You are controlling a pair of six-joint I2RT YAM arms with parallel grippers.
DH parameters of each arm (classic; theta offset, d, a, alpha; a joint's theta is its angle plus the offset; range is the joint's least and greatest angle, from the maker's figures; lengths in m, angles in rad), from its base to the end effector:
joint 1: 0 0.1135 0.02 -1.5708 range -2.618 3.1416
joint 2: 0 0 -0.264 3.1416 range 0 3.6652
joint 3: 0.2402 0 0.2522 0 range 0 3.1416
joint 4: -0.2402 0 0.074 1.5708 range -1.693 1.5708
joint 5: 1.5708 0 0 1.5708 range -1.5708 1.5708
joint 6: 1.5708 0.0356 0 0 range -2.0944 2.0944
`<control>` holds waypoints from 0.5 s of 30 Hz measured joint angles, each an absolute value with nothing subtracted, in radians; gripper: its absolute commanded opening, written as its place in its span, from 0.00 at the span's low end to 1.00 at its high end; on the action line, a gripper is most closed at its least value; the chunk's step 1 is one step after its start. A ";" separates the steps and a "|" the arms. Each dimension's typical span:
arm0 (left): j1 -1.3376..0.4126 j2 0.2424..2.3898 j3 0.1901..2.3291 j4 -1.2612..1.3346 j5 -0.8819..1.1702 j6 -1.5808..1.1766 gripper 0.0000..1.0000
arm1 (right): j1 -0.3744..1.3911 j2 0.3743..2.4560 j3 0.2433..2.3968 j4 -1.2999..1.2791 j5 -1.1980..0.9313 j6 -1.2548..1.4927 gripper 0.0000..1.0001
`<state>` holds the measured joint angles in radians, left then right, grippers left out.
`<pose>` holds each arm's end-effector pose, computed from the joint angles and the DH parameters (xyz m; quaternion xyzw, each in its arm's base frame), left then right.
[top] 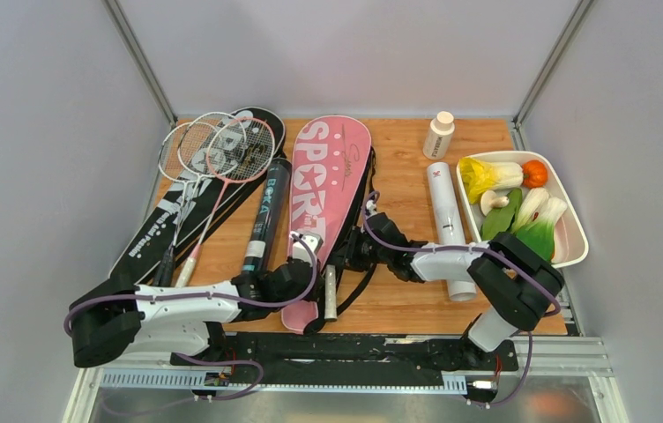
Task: Pack up the badminton gear
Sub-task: Place the racket in the racket bag.
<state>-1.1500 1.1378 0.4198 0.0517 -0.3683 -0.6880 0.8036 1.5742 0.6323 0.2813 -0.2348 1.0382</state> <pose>0.1005 -0.1933 0.1709 0.1246 0.8791 -0.2416 0.3915 0.2018 0.2212 0.1480 0.0533 0.8919 0.4112 0.1804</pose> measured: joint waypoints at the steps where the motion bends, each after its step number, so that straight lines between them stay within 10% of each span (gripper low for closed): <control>1: -1.150 1.135 0.414 0.055 -0.369 -0.689 0.00 | 0.804 1.588 0.633 0.294 -0.230 1.052 0.00; 15: -1.139 0.916 0.252 0.177 -0.402 -0.760 0.00 | 0.797 1.715 0.668 0.431 -0.313 1.194 0.00</control>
<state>-1.1385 0.9165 0.2520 0.1768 -0.4015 -0.7597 0.7967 1.7153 0.6678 0.4309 -0.3130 1.1938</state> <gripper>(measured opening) 0.029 0.221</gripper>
